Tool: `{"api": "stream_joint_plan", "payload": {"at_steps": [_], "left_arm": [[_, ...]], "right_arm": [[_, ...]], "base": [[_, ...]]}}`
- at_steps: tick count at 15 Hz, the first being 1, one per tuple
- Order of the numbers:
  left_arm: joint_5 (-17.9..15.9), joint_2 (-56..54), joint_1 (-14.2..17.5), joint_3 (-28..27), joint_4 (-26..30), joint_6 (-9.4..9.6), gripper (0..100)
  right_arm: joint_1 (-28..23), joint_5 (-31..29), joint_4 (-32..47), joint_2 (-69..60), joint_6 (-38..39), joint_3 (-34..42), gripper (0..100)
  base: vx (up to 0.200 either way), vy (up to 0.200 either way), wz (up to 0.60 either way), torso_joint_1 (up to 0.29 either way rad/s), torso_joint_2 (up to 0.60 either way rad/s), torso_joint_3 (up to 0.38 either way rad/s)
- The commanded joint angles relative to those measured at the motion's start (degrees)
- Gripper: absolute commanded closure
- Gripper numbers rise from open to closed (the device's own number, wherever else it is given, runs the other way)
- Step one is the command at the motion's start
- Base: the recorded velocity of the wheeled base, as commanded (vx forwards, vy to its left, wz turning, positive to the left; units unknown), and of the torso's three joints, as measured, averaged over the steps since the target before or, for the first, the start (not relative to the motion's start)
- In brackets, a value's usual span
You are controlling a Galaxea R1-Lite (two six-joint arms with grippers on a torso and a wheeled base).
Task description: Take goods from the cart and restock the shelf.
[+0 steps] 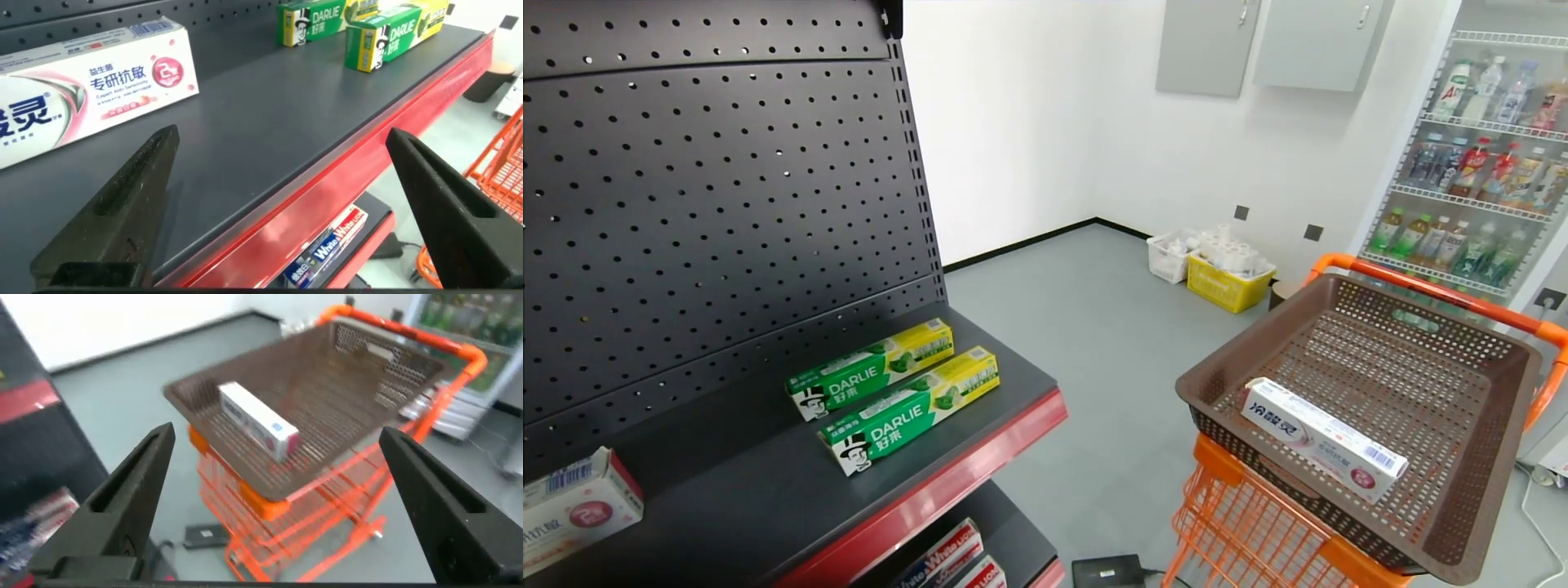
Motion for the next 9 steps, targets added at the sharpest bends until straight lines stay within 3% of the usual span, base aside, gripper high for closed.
{"api": "stream_joint_plan", "payload": {"at_steps": [1,7,9], "left_arm": [[0.0,0.0,0.1,0.0,0.0,-0.04,0],[0.0,0.0,0.0,0.0,0.0,-0.04,0],[0.0,0.0,0.1,0.0,0.0,-0.04,0]], "right_arm": [[-1.4,-2.0,2.9,7.0,-3.9,-0.8,0],[-2.4,-17.8,-5.8,35.1,-3.0,-5.0,0],[-6.9,-14.8,-3.9,42.4,-2.1,-9.4,0]], "base": [[0.0,0.0,0.0,0.0,0.0,0.0],[0.0,0.0,0.0,0.0,0.0,0.0],[0.0,0.0,0.0,0.0,0.0,0.0]]}}
